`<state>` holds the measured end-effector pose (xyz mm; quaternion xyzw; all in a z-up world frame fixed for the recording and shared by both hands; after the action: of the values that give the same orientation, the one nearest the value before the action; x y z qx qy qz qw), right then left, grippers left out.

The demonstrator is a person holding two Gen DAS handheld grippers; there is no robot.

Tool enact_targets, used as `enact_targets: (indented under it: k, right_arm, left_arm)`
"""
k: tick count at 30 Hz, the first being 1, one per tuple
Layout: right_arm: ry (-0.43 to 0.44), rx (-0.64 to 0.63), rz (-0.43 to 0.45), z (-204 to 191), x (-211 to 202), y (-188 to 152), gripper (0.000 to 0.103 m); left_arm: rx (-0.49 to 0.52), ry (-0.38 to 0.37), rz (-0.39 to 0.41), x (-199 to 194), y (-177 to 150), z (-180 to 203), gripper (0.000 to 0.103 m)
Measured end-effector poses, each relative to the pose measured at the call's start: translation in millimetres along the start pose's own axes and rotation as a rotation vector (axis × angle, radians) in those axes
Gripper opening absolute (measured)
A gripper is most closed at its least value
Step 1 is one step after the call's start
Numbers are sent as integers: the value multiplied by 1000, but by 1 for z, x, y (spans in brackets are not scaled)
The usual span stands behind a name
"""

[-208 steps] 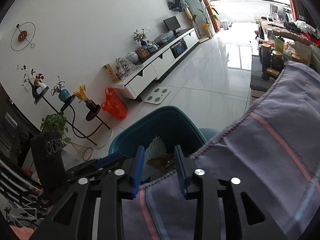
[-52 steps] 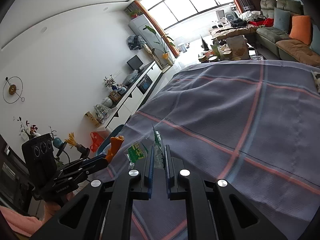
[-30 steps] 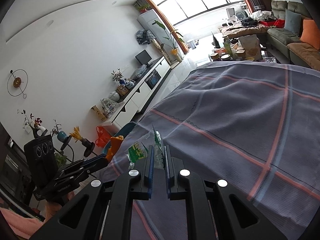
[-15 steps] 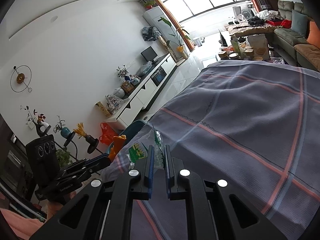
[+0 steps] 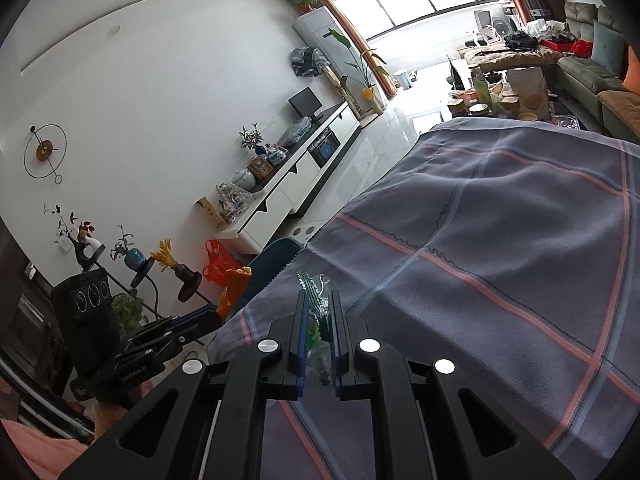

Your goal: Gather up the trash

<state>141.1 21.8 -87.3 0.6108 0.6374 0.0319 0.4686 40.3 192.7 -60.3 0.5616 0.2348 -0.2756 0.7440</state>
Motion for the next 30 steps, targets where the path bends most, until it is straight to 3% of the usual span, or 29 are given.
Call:
enact_targets:
  k: [2, 5, 7, 11, 14, 16, 17, 30]
  right_arm:
    - [-13, 0, -1, 1, 1, 1, 12]
    - [-20, 29, -13, 7, 5, 0, 41]
    - [-33, 29, -30, 9, 9, -3, 41]
    - [-18, 49, -75, 11, 20, -10, 53]
    - [-11, 43, -91, 8, 26, -14, 48]
    - [-2, 36, -107, 6, 29, -15, 30]
    - [-5, 29, -113, 5, 30, -16, 17]
    - [10, -21, -62, -15, 15, -6, 11]
  left_arm:
    - [-2, 0, -1, 0, -1, -2, 20]
    - [-6, -2, -2, 0, -1, -3, 20]
    - [-7, -3, -3, 0, -2, -2, 20]
    - [-11, -4, -4, -1, -4, -5, 20]
    - [-15, -3, -5, -1, -4, -6, 20]
    - [-17, -2, -4, -1, -4, -7, 20]
    - [-19, -1, -4, -1, -5, -8, 20]
    - [-28, 5, 6, -4, -6, -13, 20]
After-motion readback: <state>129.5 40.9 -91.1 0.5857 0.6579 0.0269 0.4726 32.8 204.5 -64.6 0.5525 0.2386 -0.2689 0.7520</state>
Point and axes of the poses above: each gripper's, at about its wrist camera, not at the fingertips, and x roughly the way its jaws point, z to its right, y to its top, the point moved 6 cm from there along x, roughly the way its jaws point, and after that the axes turned 5 degrees about -z, right-handed, at the moved point
